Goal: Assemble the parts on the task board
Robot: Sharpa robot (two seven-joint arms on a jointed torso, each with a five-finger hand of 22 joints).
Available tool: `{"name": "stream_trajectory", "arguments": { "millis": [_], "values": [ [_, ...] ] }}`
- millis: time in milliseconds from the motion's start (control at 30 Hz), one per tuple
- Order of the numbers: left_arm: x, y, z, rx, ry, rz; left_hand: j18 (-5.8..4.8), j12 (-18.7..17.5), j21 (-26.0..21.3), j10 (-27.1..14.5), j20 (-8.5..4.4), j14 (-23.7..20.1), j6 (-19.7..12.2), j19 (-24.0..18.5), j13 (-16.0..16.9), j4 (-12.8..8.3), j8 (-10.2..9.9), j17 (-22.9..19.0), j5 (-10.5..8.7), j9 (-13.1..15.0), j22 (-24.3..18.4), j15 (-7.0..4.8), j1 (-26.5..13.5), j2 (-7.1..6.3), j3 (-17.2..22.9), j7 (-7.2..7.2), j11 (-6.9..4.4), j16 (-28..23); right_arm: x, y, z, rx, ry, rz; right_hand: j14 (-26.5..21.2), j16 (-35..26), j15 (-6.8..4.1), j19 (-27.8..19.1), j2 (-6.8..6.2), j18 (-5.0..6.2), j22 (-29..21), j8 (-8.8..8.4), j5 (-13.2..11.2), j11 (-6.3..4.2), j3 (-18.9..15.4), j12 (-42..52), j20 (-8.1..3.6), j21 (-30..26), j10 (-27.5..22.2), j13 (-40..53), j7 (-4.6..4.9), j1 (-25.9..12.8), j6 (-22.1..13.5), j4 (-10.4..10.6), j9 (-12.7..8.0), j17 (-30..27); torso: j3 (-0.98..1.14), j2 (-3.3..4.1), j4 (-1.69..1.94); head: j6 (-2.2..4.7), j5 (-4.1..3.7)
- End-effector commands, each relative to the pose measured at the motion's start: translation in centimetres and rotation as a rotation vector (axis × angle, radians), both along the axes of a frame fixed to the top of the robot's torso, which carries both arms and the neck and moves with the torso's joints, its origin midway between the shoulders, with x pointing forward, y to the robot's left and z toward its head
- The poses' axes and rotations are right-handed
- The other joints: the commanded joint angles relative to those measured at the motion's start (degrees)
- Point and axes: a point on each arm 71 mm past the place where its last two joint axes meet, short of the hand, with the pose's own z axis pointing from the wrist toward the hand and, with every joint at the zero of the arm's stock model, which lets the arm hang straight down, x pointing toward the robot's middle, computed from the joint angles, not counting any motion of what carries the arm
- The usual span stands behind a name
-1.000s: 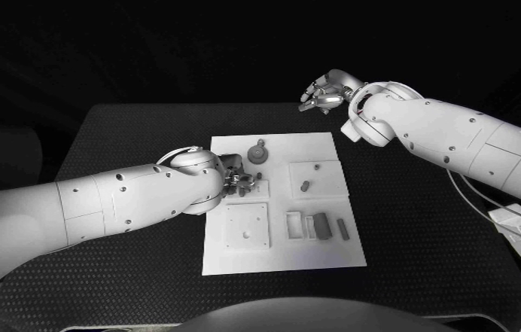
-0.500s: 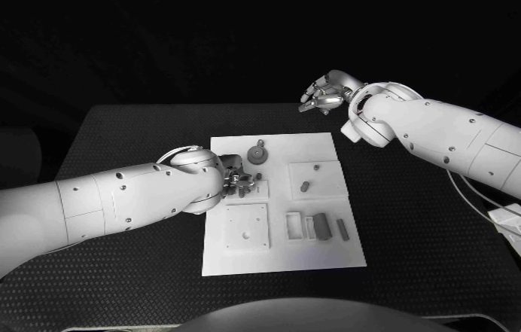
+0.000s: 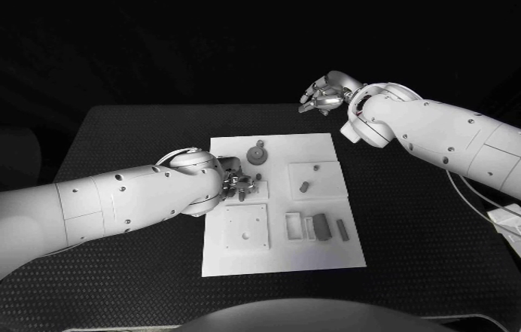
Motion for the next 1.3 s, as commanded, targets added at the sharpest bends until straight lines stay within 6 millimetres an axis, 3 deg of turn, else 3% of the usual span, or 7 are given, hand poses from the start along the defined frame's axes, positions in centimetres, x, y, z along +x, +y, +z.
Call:
{"name": "stream_trajectory", "arguments": {
  "millis": [33, 400, 1033, 1100, 1200, 1300],
  "values": [
    [-0.69, -0.64, -0.56, -0.016, 0.046, -0.028, -0.73, -0.3, -0.2, -0.6, -0.21, -0.2, 0.2, 0.2, -0.1, 0.4, -0.3, -0.1, -0.29, -0.1, 1.0, -0.39, 0.0, -0.45, -0.1, -0.04, -0.13, -0.3, -0.04, 0.07, -0.09, -0.002, 0.009, 0.013, -0.4, -0.1, -0.1, -0.4, 0.27, 0.81, 0.7, -0.31, -0.2, 0.13, -0.4, 0.0, -0.19, -0.2, -0.3, -0.1, 0.39, -0.4, 0.0, 0.1, 0.1, -0.1, -0.05, 0.03, 0.02, 0.0, -0.04],
    [-0.55, -0.45, -0.53, -0.022, 0.037, -0.02, -0.73, -0.3, -0.3, -0.6, -0.29, -0.2, 0.3, 0.3, -0.1, 0.7, -0.3, -0.1, -0.65, -0.1, 1.0, -0.47, 0.4, 0.23, -0.1, -0.07, -0.17, -0.2, -0.06, 0.07, -0.25, -0.003, 0.014, 0.013, -0.5, -0.1, -0.1, -0.4, 0.28, 0.81, 0.7, -0.34, -0.2, 0.14, -0.4, 0.0, -0.18, -0.2, -0.3, -0.1, 0.4, -0.5, -0.1, 0.1, 0.1, -0.1, -0.02, 0.01, 0.01, -0.03, -0.04],
    [-0.56, -0.16, -0.41, -0.028, 0.027, -0.013, -0.82, -0.3, -0.5, -0.6, -0.38, -0.1, 0.2, 0.4, -0.2, 1.5, -0.3, -0.2, -1.64, -0.2, 1.0, -0.55, 0.1, -1.61, -0.9, -0.07, -0.17, -0.2, -0.1, 0.05, -0.45, -0.004, 0.02, 0.014, -0.5, -0.1, -0.08, -0.4, 0.29, 0.81, 0.7, -0.36, -0.2, 0.16, -0.4, 0.0, -0.17, -0.2, -0.4, -0.1, 0.42, -0.5, -0.1, 0.1, 0.1, -0.1, 0.0, 0.0, 0.02, 0.02, -0.04],
    [-0.56, -0.11, -0.4, -0.028, 0.027, -0.013, -0.82, -0.3, -0.5, -0.5, -0.4, -0.1, 0.2, 0.4, -0.2, 1.7, -0.3, -0.3, -1.97, -0.2, 1.0, -0.57, 0.1, -1.86, -0.9, -0.08, -0.17, -0.2, -0.1, 0.04, -0.46, -0.004, 0.02, 0.014, -0.5, -0.1, -0.08, -0.4, 0.29, 0.81, 0.7, -0.36, -0.2, 0.16, -0.4, 0.0, -0.17, -0.2, -0.4, -0.1, 0.42, -0.5, -0.1, 0.1, 0.1, -0.1, 0.02, -0.01, 0.0, 0.02, -0.04],
    [-0.56, -0.08, -0.39, -0.028, 0.027, -0.012, -0.84, -0.3, -0.7, -0.5, -0.47, -0.1, 0.2, 0.4, -0.3, 2.3, -0.4, -0.3, -4.57, -0.2, 1.0, -0.64, 0.3, -2.47, -1.0, -0.1, -0.2, -0.2, -0.1, 0.04, -0.48, -0.004, 0.02, 0.014, -0.5, -0.1, -0.08, -0.4, 0.29, 0.81, 0.7, -0.36, -0.2, 0.16, -0.4, 0.0, -0.17, -0.2, -0.4, -0.1, 0.42, -0.5, -0.1, 0.1, 0.1, -0.1, 0.04, -0.02, -0.02, 0.04, -0.05],
    [-0.54, -0.06, -0.39, -0.028, 0.027, -0.012, -0.85, -0.3, -0.8, -0.5, -0.49, -0.1, 0.2, 0.4, -0.3, 2.6, -0.4, -0.4, -5.36, -0.2, 1.0, -0.65, 0.3, -2.9, -1.1, -0.1, -0.2, -0.2, -0.1, 0.05, -0.49, -0.004, 0.021, 0.015, -0.5, -0.1, -0.08, -0.4, 0.29, 0.81, 0.7, -0.36, -0.2, 0.16, -0.4, 0.0, -0.17, -0.2, -0.4, -0.1, 0.42, -0.5, -0.1, 0.1, 0.1, -0.1, 0.03, 0.01, -0.01, 0.02, -0.06]
  ]
}}
